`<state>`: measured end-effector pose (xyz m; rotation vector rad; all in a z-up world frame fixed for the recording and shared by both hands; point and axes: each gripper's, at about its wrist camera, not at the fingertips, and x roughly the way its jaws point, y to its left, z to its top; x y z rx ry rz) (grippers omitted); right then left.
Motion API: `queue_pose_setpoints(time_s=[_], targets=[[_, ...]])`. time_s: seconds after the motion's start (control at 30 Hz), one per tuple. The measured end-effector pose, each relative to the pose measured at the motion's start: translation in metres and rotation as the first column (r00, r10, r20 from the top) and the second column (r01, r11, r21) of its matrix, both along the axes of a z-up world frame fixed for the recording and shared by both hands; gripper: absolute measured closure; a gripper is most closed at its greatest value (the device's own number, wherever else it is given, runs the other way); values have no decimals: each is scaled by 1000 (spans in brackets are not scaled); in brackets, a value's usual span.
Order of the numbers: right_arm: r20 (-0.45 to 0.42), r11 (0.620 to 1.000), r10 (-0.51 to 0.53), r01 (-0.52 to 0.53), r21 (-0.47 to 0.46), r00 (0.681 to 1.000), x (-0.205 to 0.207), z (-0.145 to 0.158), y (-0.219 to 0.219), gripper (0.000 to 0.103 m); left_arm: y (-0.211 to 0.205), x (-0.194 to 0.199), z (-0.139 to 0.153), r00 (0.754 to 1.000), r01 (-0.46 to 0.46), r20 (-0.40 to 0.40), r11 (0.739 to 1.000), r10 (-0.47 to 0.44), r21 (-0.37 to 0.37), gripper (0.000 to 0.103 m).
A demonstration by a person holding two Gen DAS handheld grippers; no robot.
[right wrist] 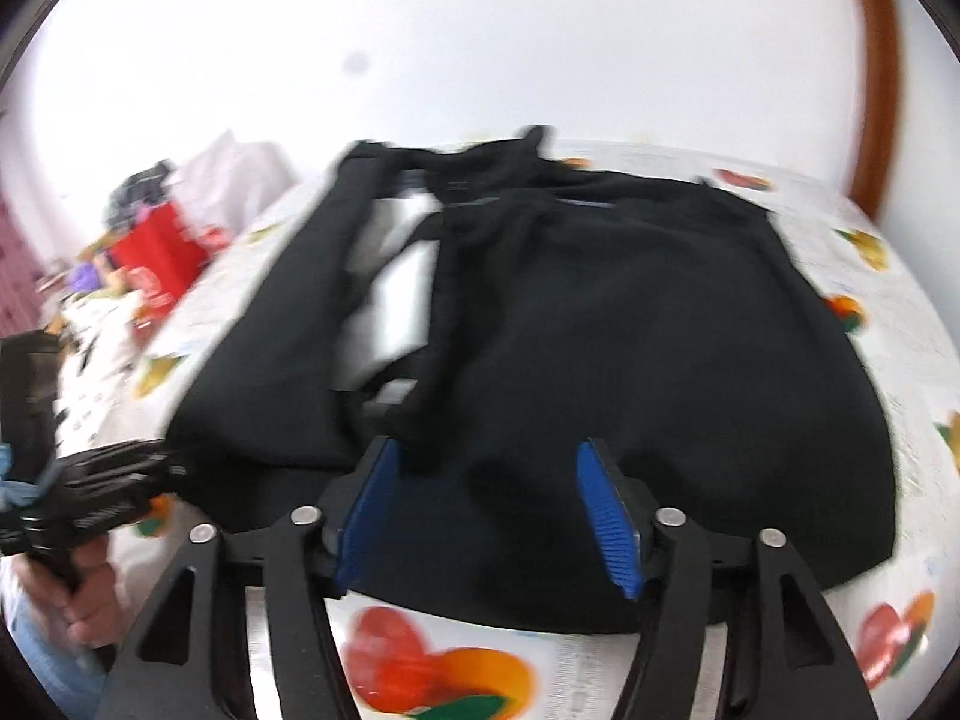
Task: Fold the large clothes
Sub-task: 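Grasp the jacket bundle edge with the left gripper while the right gripper holds its edge, then lift the jacket half with both grippers and fold it over the other half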
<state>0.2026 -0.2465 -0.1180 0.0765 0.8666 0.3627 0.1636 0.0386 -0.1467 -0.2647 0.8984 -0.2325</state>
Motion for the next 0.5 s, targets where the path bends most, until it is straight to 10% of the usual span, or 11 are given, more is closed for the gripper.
queue_pose_setpoints(time_s=[0.1, 0.5], targets=[[3, 998, 54, -54, 14, 999, 5, 2, 20, 37, -1, -7, 2, 999, 39, 17, 999, -38, -27, 40], [-70, 983, 145, -136, 127, 987, 47, -19, 58, 40, -48, 1, 2, 993, 113, 27, 989, -115, 91, 22]])
